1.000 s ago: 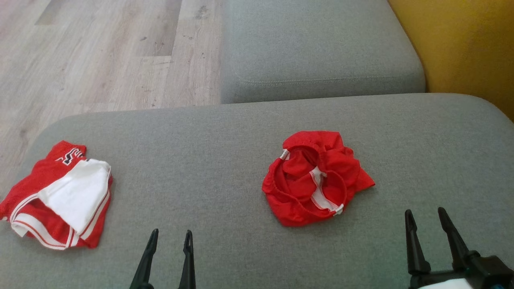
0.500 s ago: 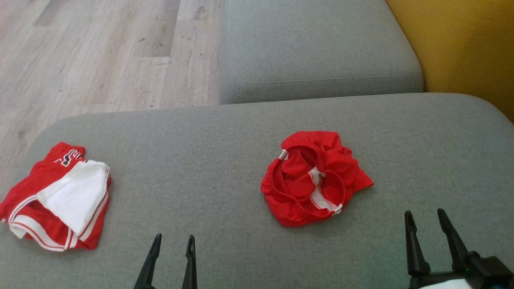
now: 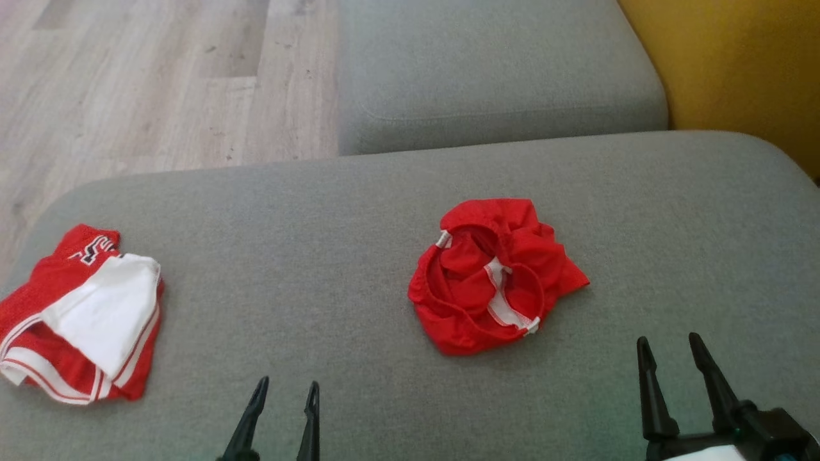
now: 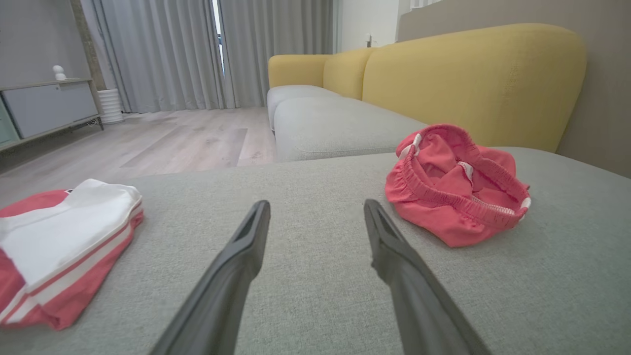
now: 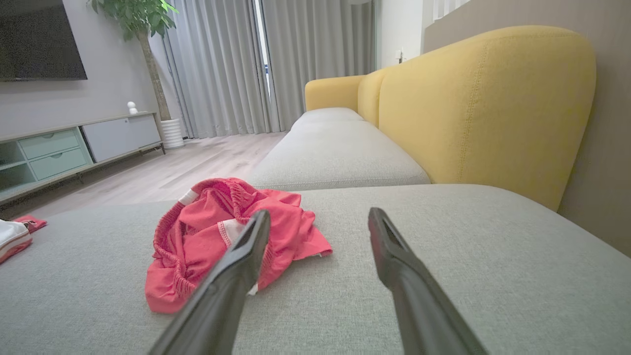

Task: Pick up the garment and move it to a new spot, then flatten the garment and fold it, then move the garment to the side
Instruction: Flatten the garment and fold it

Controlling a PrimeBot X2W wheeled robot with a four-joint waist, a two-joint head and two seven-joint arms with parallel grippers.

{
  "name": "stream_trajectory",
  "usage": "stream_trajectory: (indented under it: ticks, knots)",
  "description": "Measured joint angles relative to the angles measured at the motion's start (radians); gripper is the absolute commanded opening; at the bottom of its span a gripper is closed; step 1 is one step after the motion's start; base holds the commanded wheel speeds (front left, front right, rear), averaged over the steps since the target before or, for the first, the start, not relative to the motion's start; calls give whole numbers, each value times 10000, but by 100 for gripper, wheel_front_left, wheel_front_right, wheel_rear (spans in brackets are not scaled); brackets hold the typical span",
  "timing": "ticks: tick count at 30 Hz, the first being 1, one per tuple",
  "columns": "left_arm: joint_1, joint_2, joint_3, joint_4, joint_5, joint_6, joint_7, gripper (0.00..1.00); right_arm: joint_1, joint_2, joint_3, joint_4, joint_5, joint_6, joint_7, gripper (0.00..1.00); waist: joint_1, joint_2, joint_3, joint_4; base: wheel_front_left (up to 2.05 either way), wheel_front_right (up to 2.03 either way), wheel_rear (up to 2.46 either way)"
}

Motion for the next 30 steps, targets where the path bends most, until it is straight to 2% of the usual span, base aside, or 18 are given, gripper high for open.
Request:
stream_trajectory:
  ticks: [6, 9, 14, 20, 23, 28, 30]
  knots:
    - [-1143, -10, -293, 1557, -17, -445, 100, 100, -35, 0, 228, 4, 0, 0, 0, 100, 1, 0, 352, -290, 0, 0, 0]
    - [-1833, -25, -635, 2088, 42, -564, 715, 100, -63, 0, 299, 2, 0, 0, 0, 100, 1, 0, 587, -441, 0, 0, 0]
    - [-3262, 48, -1973, 2516, 838, -1377, 2510, 100, -337, 0, 495, 2, 0, 0, 0, 100, 2, 0, 959, -683, 0, 0, 0]
    - [-4364, 94, -3168, 2161, 1011, -1666, 4357, 100, -750, -2, 656, 0, 0, 0, -2, 100, 2, 0, 1424, -908, 0, 0, 0]
    - [-4867, 159, -3814, 1854, 993, -1674, 5104, 100, -1049, -2, 759, 6, 0, 0, -2, 100, 2, 0, 1628, -1029, 0, 0, 0]
    - [-5655, 403, -4821, 1434, 966, -1751, 5916, 100, -1305, -2, 874, 8, 0, 0, -2, 100, 2, 0, 1986, -1237, 0, 0, 0]
    - [-5831, 433, -4928, 1369, 963, -1751, 5994, 100, -1315, -2, 878, 8, 0, 0, -2, 100, 2, 0, 2065, -1278, 0, 0, 0]
